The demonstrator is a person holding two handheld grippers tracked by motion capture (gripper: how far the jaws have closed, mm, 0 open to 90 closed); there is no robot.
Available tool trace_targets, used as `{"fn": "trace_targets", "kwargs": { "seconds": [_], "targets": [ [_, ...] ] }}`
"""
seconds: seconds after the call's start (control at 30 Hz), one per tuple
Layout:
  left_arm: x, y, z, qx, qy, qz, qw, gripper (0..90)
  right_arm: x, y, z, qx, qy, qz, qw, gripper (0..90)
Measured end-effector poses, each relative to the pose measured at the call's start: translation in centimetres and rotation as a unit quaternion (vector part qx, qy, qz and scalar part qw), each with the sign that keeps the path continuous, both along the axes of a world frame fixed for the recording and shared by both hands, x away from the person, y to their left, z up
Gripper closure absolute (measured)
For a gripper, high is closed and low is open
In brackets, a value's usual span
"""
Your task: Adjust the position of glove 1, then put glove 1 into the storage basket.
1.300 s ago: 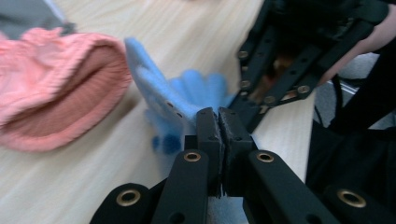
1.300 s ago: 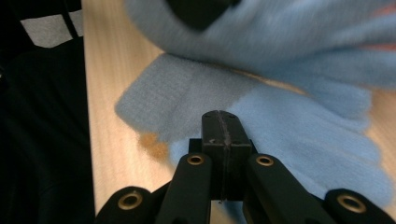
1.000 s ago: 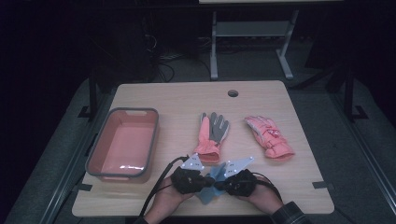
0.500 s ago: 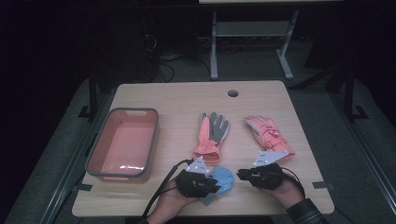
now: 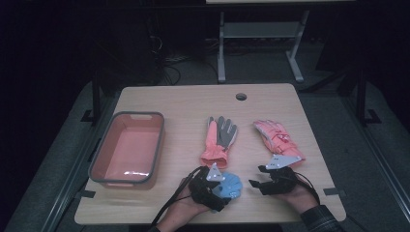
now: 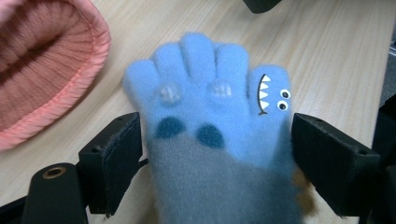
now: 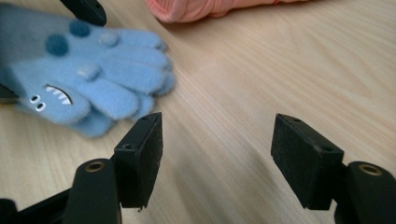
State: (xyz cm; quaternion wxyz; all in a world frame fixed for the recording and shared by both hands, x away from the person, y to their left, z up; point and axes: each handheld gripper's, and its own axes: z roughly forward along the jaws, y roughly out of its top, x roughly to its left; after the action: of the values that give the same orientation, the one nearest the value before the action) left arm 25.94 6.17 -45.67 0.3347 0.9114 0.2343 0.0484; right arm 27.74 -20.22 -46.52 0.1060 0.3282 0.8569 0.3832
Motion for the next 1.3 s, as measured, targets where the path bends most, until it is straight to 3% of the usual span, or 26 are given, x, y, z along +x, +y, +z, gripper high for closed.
{"fn": "trace_targets", "kwargs": {
  "seconds": [0.17,0.43,0.6,0.7,0.8,0.93,1.1,1.17,1.3],
  "targets": [
    [0.0,-0.3,-0.5,0.015,0.001,-0.005,0.9999,17.7,0.0,0.3,-0.3,-0.009,-0.004,0.002,0.9999,30.2],
    [-0.2,-0.3,-0.6,0.015,-0.004,-0.007,0.9999,22.0,0.0,0.6,-0.7,-0.022,-0.014,0.008,0.9996,24.9],
    [-0.4,-0.1,-0.5,0.013,-0.007,-0.015,0.9998,31.4,0.1,0.8,-1.0,-0.029,-0.014,0.01,0.9994,21.9],
    [-0.4,-0.1,-0.4,0.009,-0.006,-0.017,0.9998,45.6,0.1,0.9,-1.1,-0.026,-0.009,0.01,0.9996,20.2],
    [-0.4,-0.1,-0.3,0.005,0.0,-0.02,0.9998,56.2,0.3,0.9,-1.2,-0.02,-0.003,0.008,0.9998,18.2],
    [0.0,0.2,-0.1,-0.002,0.023,-0.028,0.9993,69.5,0.3,0.9,-1.6,-0.011,-0.01,0.01,0.9998,13.9],
    [0.6,0.7,-0.2,-0.017,0.045,-0.03,0.9984,74.1,0.3,0.9,-1.6,-0.012,-0.01,0.012,0.9998,12.9],
    [0.7,0.9,0.0,-0.016,0.048,-0.032,0.9982,74.8,0.3,1.0,-1.6,-0.012,-0.01,0.013,0.9998,12.7],
    [0.8,1.2,0.2,-0.033,0.055,-0.024,0.9977,75.5,0.3,1.0,-1.6,-0.012,-0.009,0.013,0.9998,12.7]
  ]
}}
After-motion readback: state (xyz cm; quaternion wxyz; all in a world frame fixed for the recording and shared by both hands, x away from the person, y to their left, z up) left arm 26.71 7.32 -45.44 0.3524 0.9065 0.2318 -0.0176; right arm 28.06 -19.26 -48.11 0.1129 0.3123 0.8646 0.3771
